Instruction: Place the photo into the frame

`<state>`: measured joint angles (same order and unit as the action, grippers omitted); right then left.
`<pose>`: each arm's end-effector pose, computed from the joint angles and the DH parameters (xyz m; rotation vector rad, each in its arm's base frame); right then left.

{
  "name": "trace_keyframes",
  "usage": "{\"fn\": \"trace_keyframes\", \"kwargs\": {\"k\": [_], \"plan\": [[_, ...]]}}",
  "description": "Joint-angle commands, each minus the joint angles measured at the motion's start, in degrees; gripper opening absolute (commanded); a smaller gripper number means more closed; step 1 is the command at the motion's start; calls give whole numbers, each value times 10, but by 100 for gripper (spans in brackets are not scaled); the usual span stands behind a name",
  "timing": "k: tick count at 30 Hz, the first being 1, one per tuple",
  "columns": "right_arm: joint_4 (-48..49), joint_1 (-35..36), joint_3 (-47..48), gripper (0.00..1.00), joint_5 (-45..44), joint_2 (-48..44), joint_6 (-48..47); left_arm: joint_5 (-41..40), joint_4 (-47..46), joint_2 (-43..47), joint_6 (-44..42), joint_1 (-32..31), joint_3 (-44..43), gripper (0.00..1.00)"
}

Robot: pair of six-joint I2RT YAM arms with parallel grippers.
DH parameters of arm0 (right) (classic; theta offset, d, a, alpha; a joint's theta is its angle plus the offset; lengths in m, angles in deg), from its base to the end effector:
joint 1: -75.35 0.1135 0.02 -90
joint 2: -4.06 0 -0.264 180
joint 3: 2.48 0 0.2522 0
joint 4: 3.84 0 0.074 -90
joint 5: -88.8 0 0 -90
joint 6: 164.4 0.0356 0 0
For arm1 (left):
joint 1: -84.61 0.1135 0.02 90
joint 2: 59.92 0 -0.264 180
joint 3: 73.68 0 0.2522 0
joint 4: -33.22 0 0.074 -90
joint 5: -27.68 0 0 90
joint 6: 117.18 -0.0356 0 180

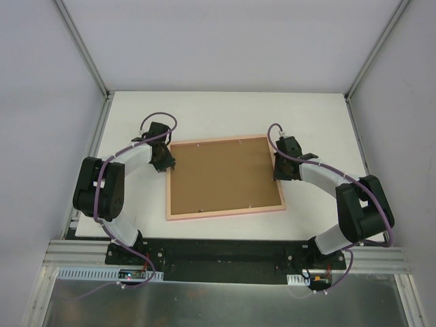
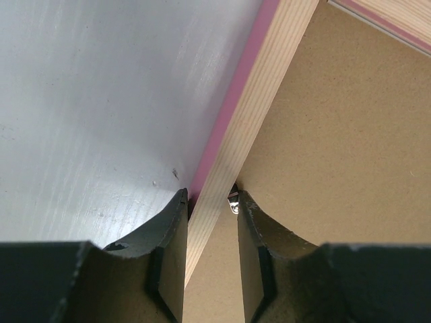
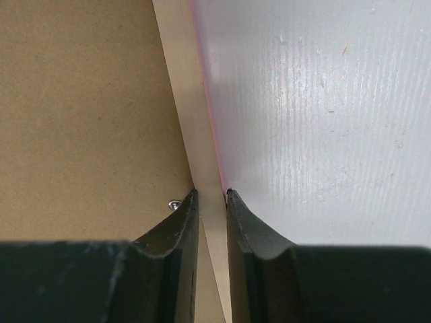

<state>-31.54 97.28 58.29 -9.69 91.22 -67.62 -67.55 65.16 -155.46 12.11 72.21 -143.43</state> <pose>0.2774 0.1060 0.1766 -0.2699 2.4854 0.0211 0.3240 -0.0679 0.1740 -0.6349 2.5086 -0.2200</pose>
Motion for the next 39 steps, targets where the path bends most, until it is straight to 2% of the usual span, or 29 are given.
{"fn": "trace_keyframes", "kwargs": {"k": [1,4,5,7,10,23,26,31,35,36,39], "plan": [[-7,-3,8,18,8,-20,9,-38,27,-4,36,-2,22,0],[-7,-3,8,19,8,-22,5,-33,29,-3,39,-1,18,0],[-7,-5,10,22,8,-21,3,-29,30,-3,34,-1,17,0],[-6,-7,18,34,8,-19,-3,-24,33,-6,26,-1,11,0],[2,-15,31,42,10,-5,-19,-21,38,-10,11,-2,4,0],[8,-29,70,43,45,56,-39,-5,50,-25,-33,-1,-18,0],[3,-29,70,40,42,66,-35,-5,52,-25,-34,-1,-23,0],[3,-29,46,15,37,56,-20,-1,56,-28,-40,0,-38,0],[0,-28,18,2,23,26,1,-2,61,-33,-50,1,-54,15],[1,-29,6,1,20,17,11,-3,62,-36,-51,1,-59,22],[14,-27,-24,1,20,-7,32,-3,63,-43,-49,1,-68,36]]}}
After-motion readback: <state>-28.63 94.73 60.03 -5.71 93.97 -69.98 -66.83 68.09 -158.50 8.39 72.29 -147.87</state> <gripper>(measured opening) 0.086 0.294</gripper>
